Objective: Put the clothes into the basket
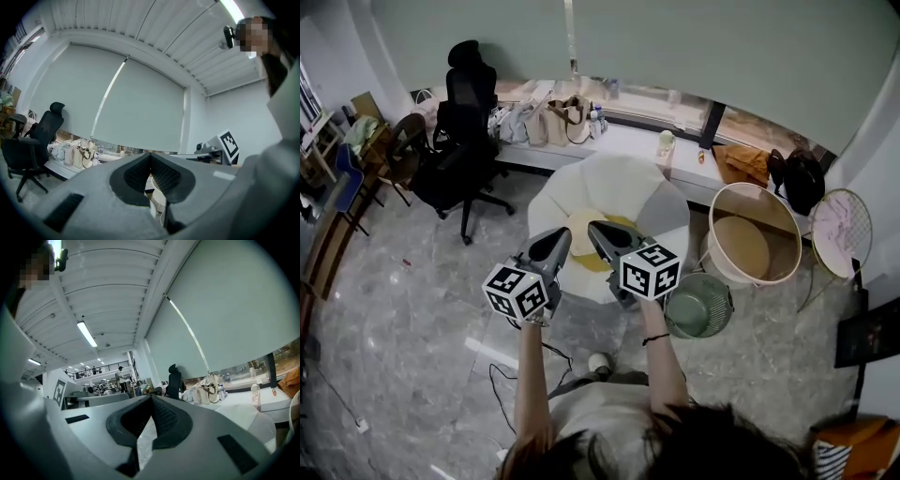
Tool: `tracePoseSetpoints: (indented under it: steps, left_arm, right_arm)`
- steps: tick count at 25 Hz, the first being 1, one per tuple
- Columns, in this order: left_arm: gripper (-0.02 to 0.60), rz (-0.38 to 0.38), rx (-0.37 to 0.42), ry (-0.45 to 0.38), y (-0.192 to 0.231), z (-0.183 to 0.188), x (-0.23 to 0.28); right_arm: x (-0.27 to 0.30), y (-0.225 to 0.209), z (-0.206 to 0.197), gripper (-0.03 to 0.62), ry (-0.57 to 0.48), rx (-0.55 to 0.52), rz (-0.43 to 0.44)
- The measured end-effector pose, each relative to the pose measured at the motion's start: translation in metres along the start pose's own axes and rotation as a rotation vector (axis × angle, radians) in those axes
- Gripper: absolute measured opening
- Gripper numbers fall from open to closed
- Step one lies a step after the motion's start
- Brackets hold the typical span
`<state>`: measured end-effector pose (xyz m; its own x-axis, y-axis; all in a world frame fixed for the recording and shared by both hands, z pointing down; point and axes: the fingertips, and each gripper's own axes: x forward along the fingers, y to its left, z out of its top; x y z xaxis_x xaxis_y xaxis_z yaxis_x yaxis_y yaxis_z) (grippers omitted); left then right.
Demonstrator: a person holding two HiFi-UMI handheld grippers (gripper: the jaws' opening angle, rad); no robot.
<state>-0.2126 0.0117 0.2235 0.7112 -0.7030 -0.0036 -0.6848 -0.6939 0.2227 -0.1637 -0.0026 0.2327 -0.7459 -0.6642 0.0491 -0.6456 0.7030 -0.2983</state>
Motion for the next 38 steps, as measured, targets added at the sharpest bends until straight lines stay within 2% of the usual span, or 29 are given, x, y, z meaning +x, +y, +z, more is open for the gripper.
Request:
tracePoseSetpoints:
  steps: [8,17,28,38]
  left_arm:
    - [0.011,-0.013,-0.027,0.022,0.016,-0.013,0.001]
    - [0.011,0.015,-0.053,0.015,0.046,-0.012,0.019]
    - [0.011,0.026,-0.042,0.006,0.101,0.007,0.089]
    - [0.011,0.089,-0.066,-0.018,0.143,0.012,0.13]
  right_arm:
    - [0.016,-0.011,-0.008,0.009,0.013,0.024,-0.042]
    - [0.047,-0.031,-0.006,0.009,0.04,0.02,-0.024]
    - [0.106,-0.104,0.037,0.008,0.015,0.036,0.013]
    - [0.148,-0.149,0.043,0.008,0.064,0.032,0.067]
